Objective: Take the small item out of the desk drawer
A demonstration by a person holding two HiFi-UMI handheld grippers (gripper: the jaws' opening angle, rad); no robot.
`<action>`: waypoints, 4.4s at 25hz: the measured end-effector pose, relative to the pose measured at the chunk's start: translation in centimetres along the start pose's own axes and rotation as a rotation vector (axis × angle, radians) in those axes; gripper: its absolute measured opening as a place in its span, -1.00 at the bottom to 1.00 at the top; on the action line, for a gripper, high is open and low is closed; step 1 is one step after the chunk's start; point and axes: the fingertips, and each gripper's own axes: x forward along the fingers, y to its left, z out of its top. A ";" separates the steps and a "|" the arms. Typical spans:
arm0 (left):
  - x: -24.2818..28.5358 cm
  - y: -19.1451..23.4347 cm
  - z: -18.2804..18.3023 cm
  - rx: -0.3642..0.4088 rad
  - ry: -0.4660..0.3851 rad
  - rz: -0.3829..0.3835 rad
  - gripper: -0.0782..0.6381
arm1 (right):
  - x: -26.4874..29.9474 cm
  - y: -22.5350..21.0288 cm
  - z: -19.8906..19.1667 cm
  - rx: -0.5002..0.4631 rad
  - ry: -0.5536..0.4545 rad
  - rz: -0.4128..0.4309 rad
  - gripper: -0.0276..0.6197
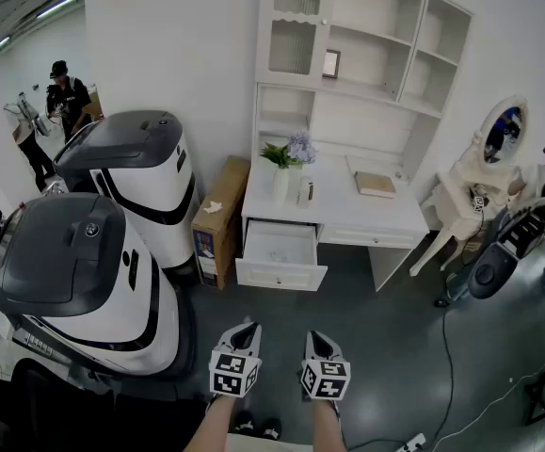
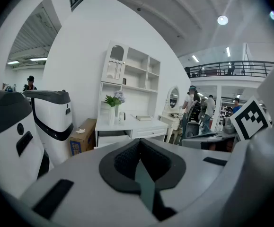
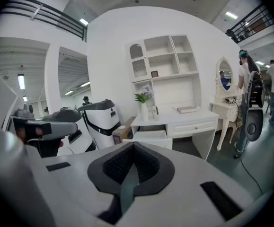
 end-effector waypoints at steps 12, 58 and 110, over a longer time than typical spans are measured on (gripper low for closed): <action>0.4 -1.3 -0.2 0.000 0.009 0.025 -0.74 | -0.6 -1.7 -0.2 0.024 -0.009 -0.003 -0.86; 37.1 16.8 9.8 -0.017 0.092 0.001 -0.74 | 33.3 -16.4 13.0 0.131 0.035 -0.061 -0.86; 45.6 22.9 2.6 -0.120 0.229 0.045 -0.74 | 58.7 -12.8 -4.1 -0.140 0.669 0.232 -0.38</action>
